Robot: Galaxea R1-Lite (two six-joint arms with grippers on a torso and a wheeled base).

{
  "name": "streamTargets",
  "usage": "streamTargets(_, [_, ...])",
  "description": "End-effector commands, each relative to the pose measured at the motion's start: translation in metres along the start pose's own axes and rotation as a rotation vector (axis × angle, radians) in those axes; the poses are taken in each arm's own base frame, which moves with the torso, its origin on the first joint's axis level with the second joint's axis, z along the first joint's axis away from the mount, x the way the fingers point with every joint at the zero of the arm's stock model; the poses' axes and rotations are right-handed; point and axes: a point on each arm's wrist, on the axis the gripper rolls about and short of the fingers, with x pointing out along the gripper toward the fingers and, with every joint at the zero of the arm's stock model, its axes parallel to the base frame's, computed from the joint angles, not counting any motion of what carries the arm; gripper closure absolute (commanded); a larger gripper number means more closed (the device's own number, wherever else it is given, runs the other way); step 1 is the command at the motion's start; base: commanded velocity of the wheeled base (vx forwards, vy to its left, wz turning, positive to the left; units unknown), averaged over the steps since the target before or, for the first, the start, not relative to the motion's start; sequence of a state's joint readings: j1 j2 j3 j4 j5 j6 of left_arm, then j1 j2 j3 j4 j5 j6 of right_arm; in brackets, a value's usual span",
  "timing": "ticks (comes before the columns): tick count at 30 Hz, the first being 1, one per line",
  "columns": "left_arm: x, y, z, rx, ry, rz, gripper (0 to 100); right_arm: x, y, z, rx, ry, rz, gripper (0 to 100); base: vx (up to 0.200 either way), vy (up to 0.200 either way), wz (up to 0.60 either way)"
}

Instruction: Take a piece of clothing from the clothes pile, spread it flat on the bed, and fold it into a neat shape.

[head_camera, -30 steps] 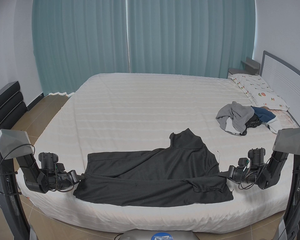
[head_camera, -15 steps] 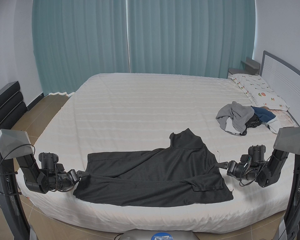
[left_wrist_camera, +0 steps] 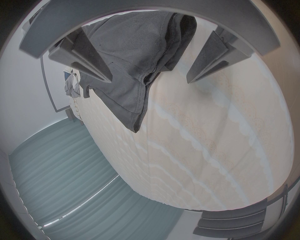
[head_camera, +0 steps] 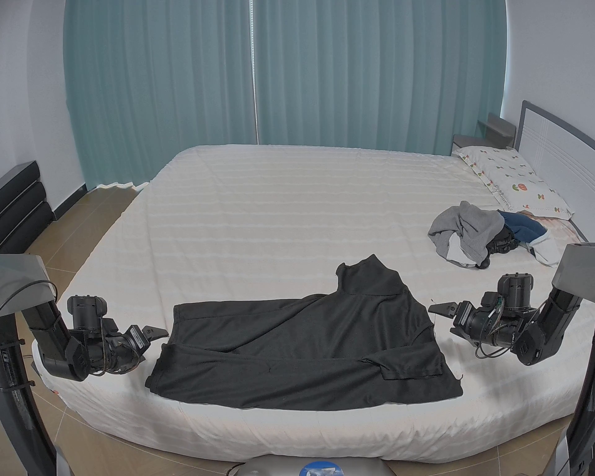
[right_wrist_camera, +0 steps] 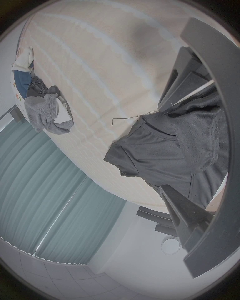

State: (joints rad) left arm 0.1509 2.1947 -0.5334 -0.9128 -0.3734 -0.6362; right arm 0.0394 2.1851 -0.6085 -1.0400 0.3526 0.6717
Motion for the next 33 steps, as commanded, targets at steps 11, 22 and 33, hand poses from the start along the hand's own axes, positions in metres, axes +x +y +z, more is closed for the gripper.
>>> streamTargets(11, [-0.004,0.000,0.000,-0.010,-0.003,-0.001,0,0.000,0.008,-0.001,-0.014,0.003,0.021,0,0.000,0.109,0.00])
streamTargets(22, [-0.005,-0.001,0.000,-0.025,-0.008,-0.003,0,0.002,0.011,-0.005,-0.019,0.015,0.028,0,0.000,0.000,0.00])
streamTargets(33, [-0.006,-0.013,0.003,-0.005,-0.024,-0.036,0,0.004,0.015,-0.006,-0.028,0.019,0.040,0,0.109,0.000,0.00])
